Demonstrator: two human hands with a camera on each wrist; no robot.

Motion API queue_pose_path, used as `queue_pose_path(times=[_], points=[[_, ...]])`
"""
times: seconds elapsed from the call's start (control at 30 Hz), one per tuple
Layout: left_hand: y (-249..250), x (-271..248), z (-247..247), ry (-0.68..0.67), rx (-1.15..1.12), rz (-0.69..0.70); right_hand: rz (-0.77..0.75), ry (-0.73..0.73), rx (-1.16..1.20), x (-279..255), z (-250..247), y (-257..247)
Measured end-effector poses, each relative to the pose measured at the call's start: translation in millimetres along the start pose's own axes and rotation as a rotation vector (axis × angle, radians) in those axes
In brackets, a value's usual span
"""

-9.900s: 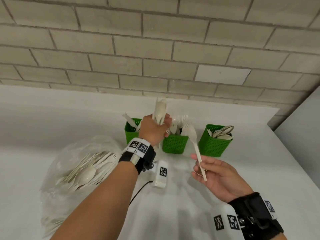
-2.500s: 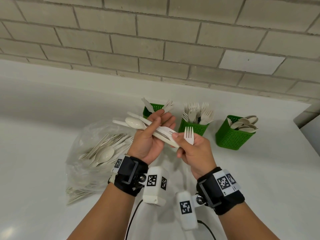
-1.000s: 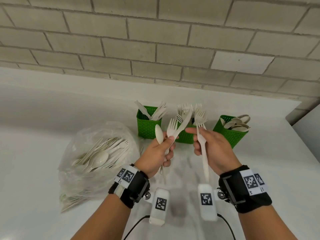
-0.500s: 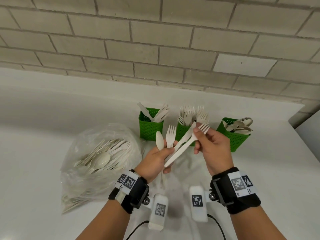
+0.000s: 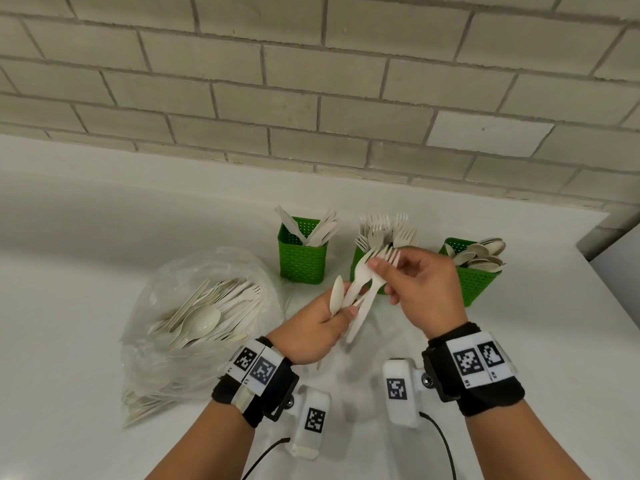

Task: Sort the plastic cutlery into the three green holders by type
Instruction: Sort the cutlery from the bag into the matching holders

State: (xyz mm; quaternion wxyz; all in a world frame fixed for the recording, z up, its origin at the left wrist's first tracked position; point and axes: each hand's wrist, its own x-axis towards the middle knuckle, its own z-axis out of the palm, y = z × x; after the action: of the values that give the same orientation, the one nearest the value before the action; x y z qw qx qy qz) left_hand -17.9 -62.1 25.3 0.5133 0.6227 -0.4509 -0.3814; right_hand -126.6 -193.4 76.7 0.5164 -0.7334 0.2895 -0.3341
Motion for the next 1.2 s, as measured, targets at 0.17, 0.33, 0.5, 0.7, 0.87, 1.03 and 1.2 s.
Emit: queue_pose_path(times=[0.17,0.33,0.5,0.7,0.87,1.03,1.2], points=[[-14,-1,-4,0.090,-0.110,-0.079,-0.089,0.210,0.129,21,-32,-28],[-15,2,-10,0.235,-0.550,-0.115,-0.255,0.379,0.025,42,-52,-43],[-7,4,-10,0.189,-0.787,-0.104,-0.320,0.298,-0.293,61,-35,-17],[-3,6,-9,0.208,-0.859,-0.059,-0.137,-0.024,-0.680,71,-19,0],[1,0,-11,0.173,-0.858,-0.024,-0.248,0.210,-0.462,75,-24,-12],[8,-4,-14,0.048,-0.906,-0.004,-0.383,0.231,-0.513,72,-24,-11],[10,-4,-14,-0.023,-0.910,-0.018,-0.114,-0.075,-1.124,59,-13,9]])
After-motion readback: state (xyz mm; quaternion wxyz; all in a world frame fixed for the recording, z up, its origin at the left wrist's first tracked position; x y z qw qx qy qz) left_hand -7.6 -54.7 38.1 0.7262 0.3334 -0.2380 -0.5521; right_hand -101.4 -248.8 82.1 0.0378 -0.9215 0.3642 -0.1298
